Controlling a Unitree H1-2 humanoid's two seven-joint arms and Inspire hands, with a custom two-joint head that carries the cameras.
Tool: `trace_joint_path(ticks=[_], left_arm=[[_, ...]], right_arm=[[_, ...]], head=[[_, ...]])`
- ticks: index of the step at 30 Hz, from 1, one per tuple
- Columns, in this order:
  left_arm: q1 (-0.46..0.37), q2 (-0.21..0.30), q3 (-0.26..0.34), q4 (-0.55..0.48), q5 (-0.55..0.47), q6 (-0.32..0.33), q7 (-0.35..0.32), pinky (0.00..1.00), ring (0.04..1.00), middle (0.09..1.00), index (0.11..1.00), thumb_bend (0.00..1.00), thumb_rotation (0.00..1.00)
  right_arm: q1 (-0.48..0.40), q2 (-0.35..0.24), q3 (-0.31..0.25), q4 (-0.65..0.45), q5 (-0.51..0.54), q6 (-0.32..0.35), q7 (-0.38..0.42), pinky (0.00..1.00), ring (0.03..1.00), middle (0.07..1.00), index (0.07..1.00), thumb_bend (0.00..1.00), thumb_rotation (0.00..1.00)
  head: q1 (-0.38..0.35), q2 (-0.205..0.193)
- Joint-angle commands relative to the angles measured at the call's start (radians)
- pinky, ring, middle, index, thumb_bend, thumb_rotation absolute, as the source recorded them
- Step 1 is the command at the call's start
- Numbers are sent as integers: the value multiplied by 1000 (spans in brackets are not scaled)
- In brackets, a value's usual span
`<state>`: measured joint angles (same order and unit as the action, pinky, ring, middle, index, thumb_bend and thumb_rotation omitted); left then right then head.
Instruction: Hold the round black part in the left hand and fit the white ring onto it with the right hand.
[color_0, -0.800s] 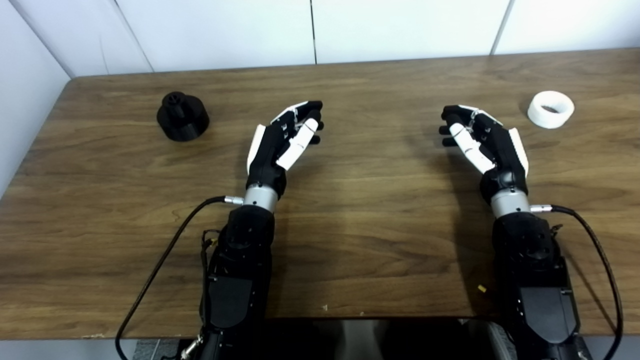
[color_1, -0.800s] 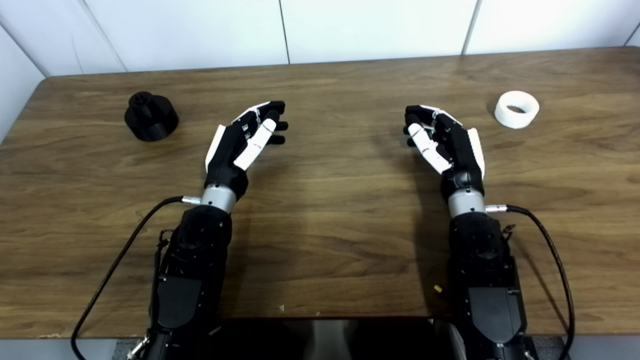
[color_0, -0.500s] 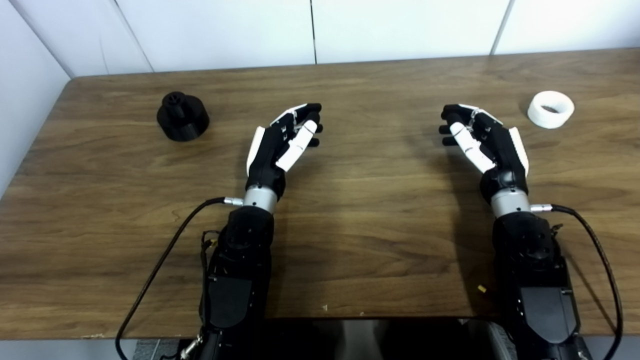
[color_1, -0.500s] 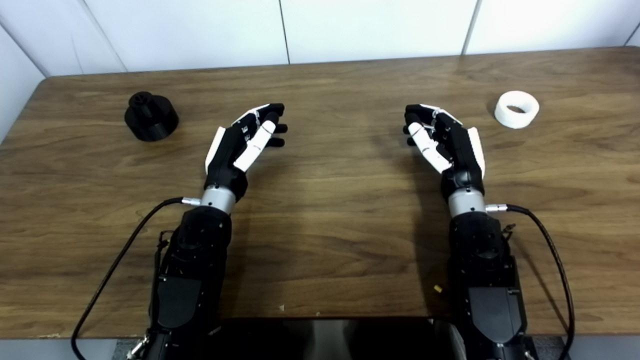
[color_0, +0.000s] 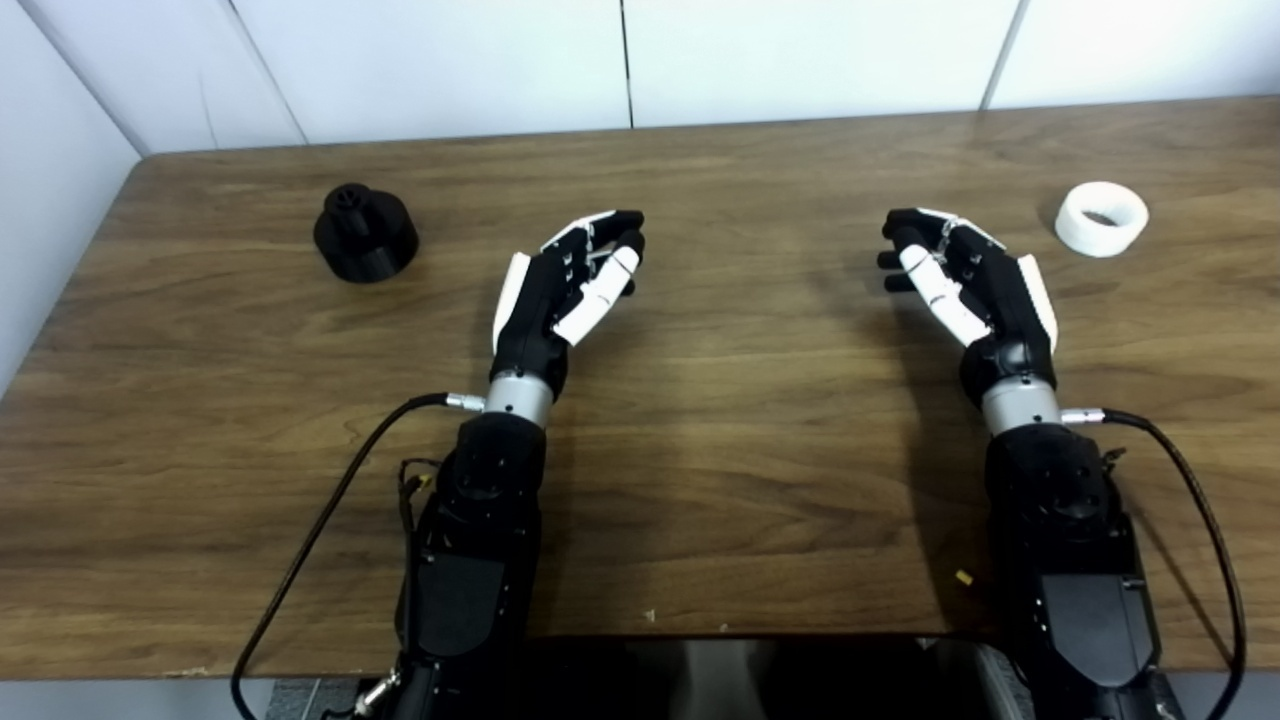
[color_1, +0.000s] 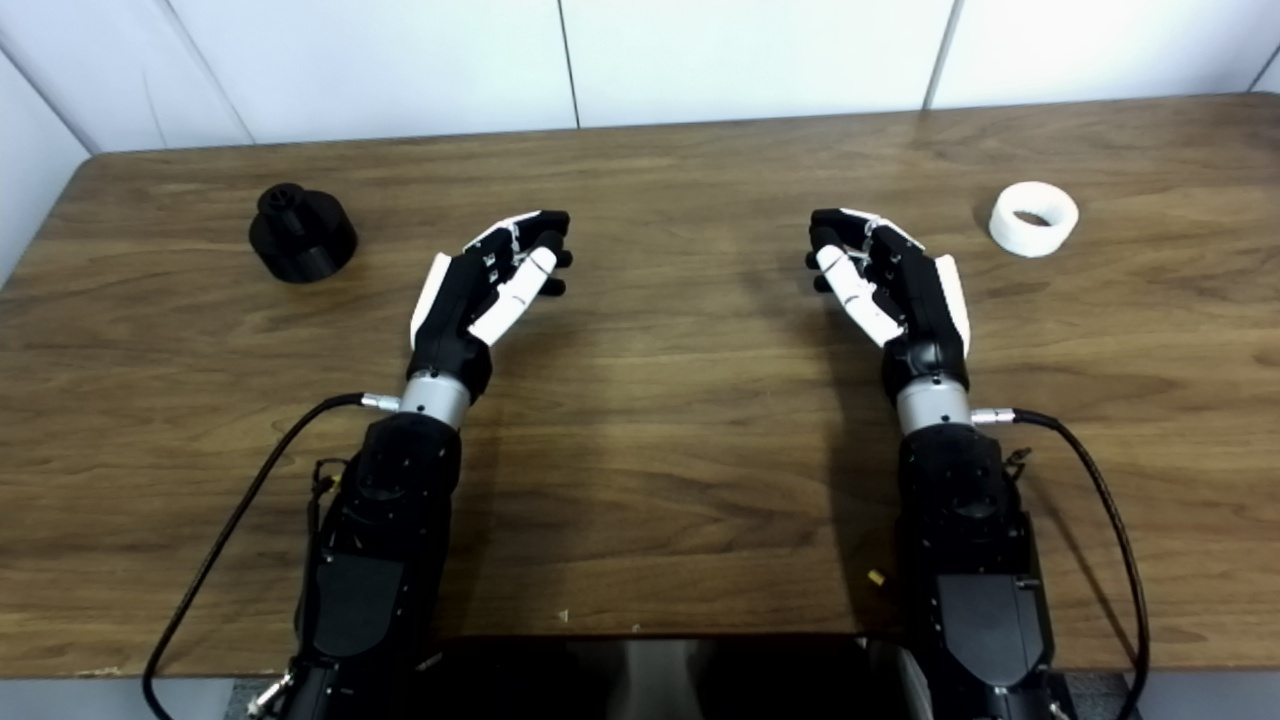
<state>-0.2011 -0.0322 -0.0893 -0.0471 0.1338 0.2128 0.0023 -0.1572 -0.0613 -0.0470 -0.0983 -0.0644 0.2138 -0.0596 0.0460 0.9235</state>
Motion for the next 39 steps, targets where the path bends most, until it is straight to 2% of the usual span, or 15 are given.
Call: trace_joint_path(ticks=[1, 2, 4, 6, 7, 8, 11, 12, 16, 23, 28, 39], left_arm=[[-34, 17, -2, -45, 29, -30, 10, 675, 749, 797, 734, 519, 512], [-35, 32, -8, -48, 47, -34, 7, 672, 756, 801, 738, 523, 511], [-38, 80, -35, -55, 103, -47, -9, 760, 829, 839, 783, 507, 562], [-43, 136, -73, -78, 194, -24, -19, 836, 912, 941, 914, 599, 659], [-45, 157, -86, -89, 236, -8, -20, 850, 930, 962, 944, 625, 677], [-46, 174, -95, -97, 273, 7, -19, 887, 970, 985, 977, 721, 691], [-47, 213, -116, -118, 367, 40, -17, 911, 996, 998, 997, 865, 703], [-48, 224, -118, -125, 387, 48, -21, 960, 999, 1000, 999, 908, 689], [-50, 271, -116, -148, 448, 76, -47, 998, 1000, 1000, 1000, 979, 712], [-64, 355, -95, -163, 530, 75, -74, 1000, 1000, 1000, 1000, 1000, 690], [-76, 408, -95, -163, 612, 87, -91, 1000, 1000, 1000, 1000, 1000, 719], [-84, 495, -68, -81, 714, 50, -48, 1000, 1000, 1000, 1000, 1000, 746]], right_arm=[[-36, 3, 2, -33, 2, -37, 2, 616, 663, 720, 673, 469, 491], [-37, 3, 3, -32, 0, -36, 1, 617, 661, 719, 673, 469, 489], [-37, 4, 3, -33, -1, -33, -1, 610, 658, 719, 672, 466, 482], [-37, 3, 3, -34, -1, -33, 0, 608, 657, 719, 672, 462, 480], [-37, 2, 3, -33, 0, -35, 1, 608, 658, 720, 673, 461, 478], [-36, 1, 2, -32, 1, -36, 2, 611, 662, 722, 673, 457, 477], [-36, -1, 2, -31, -1, -36, 2, 611, 662, 721, 675, 464, 482], [-36, -1, 2, -30, -1, -36, 2, 610, 662, 722, 676, 468, 482], [-36, -3, 0, -27, 6, -39, 7, 611, 662, 723, 675, 473, 483], [-42, -8, 1, -22, 0, -38, 8, 611, 661, 721, 675, 473, 486], [-47, -8, 3, -16, -2, -41, 7, 603, 656, 712, 670, 478, 488], [-50, -8, 2, -10, 2, -40, 8, 594, 648, 708, 662, 482, 487]], head=[[0, 1], [0, 1], [0, 1], [0, 1], [3, 1], [3, 1], [4, 2], [4, 2], [6, 1], [9, 1], [9, 1], [16, -1]])
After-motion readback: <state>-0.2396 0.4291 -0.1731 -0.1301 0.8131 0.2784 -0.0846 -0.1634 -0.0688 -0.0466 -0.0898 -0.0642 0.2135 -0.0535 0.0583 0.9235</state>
